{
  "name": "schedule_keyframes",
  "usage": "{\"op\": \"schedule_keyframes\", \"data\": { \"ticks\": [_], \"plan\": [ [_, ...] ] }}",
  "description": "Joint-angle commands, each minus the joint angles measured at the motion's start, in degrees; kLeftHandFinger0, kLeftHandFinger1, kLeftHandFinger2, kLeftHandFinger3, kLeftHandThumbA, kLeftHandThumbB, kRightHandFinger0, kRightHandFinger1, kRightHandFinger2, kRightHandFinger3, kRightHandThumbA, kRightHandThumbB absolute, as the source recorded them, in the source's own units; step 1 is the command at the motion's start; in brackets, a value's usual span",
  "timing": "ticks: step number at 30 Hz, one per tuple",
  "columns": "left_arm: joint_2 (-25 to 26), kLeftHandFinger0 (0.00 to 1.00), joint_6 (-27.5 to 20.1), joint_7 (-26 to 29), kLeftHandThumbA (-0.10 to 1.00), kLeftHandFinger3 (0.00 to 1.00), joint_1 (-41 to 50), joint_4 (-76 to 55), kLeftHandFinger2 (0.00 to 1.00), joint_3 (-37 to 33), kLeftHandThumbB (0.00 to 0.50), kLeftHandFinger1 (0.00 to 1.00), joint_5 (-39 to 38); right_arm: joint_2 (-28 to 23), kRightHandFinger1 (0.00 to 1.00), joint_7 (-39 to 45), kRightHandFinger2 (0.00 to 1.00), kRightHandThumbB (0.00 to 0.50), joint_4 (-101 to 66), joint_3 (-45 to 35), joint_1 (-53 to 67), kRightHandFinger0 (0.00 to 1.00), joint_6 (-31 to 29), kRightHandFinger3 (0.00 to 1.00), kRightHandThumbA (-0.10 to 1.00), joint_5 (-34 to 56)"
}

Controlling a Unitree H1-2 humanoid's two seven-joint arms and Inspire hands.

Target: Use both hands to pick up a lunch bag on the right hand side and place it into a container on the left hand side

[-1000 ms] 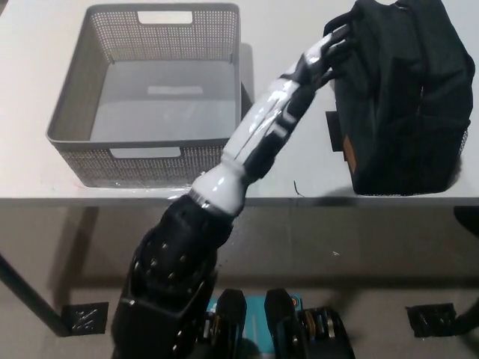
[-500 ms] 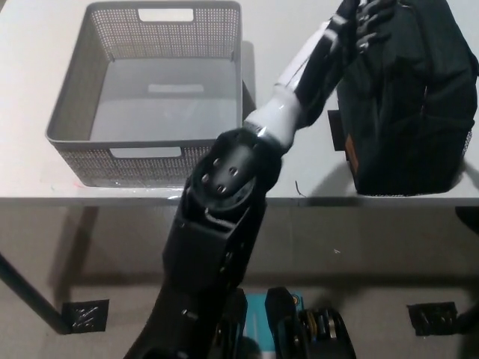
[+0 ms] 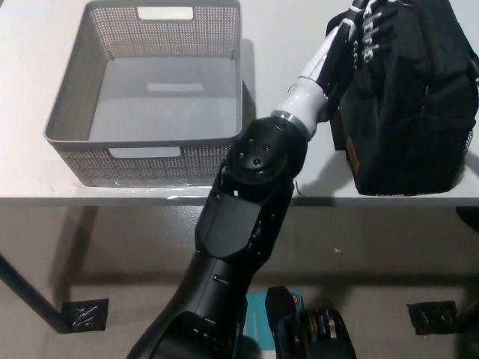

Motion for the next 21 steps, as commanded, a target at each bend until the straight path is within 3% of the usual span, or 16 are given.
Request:
{"op": "schedule_keyframes", "data": {
  "ticks": [1, 3, 4, 6, 13, 21],
  "plan": [
    [0.0, 1.0, -4.1, 1.3, 1.0, 1.0, -3.5, -0.4, 1.0, 0.3, 0.348, 1.0, 0.4, -1.7, 1.0, 2.0, 1.0, 0.235, -1.6, -1.1, -1.7, 1.0, -1.7, 1.0, 1.0, 1.9],
    [0.5, 1.0, -3.8, 1.9, 1.0, 1.0, -4.1, -0.3, 1.0, 0.3, 0.362, 1.0, 0.9, -1.7, 1.0, 2.0, 1.0, 0.24, -1.0, -1.5, -1.6, 1.0, -1.9, 1.0, 1.0, 2.3],
    [1.3, 1.0, -4.7, 3.1, 1.0, 1.0, -5.2, 1.5, 1.0, -0.1, 0.401, 1.0, 2.7, -1.7, 1.0, 1.9, 1.0, 0.227, -0.4, -1.8, -1.8, 1.0, -2.0, 1.0, 1.0, 2.4],
    [1.9, 1.0, -5.6, 4.6, 1.0, 1.0, -6.1, 3.9, 1.0, -0.6, 0.43, 1.0, 4.4, -1.8, 1.0, 2.3, 1.0, 0.225, 0.6, -1.8, -1.9, 1.0, -2.2, 1.0, 1.0, 2.4],
    [1.8, 1.0, -9.2, 7.0, 1.0, 1.0, -5.3, 9.2, 1.0, -0.6, 0.435, 1.0, 5.3, -2.1, 1.0, 3.4, 1.0, 0.22, 0.6, -1.7, 0.3, 1.0, -2.7, 1.0, 1.0, 2.7],
    [3.8, 1.0, -9.3, 7.0, 1.0, 1.0, -3.4, 7.4, 1.0, -0.5, 0.445, 1.0, 6.2, -2.3, 1.0, 3.1, 1.0, 0.232, 1.9, -1.8, 1.6, 1.0, -2.5, 1.0, 1.0, 2.0]
  ]
}}
